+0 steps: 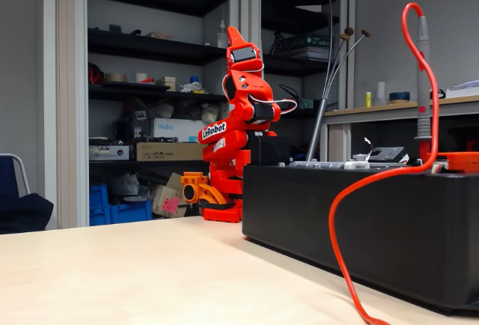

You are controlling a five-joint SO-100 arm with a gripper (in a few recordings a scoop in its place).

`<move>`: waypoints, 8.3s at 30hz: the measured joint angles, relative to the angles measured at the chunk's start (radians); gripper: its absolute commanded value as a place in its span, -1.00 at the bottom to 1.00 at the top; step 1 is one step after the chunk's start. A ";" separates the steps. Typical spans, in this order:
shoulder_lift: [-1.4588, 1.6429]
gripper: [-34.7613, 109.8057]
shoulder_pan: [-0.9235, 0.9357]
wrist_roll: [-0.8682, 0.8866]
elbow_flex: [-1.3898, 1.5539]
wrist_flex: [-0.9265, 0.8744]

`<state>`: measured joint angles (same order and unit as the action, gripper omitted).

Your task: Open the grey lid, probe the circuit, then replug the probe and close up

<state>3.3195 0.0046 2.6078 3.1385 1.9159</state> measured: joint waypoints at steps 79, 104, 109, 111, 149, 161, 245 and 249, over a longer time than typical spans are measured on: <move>0.000 -0.52 0.133 -0.012 -0.287 -1.120; -0.319 -0.51 -0.158 -0.699 -0.756 -2.217; -0.443 -0.51 -0.258 -0.747 -0.870 -2.540; -0.505 -0.51 -0.296 -0.851 -0.908 -2.634; -0.989 -0.21 -0.290 -2.026 -1.111 -3.350; -1.091 -0.24 -0.284 -2.056 -1.094 -3.258; -1.414 -0.52 0.227 -2.189 -1.778 -3.691; -1.431 -0.52 0.278 -2.217 -1.778 -3.666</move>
<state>1.8883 0.2823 0.3912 1.3606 -1.7503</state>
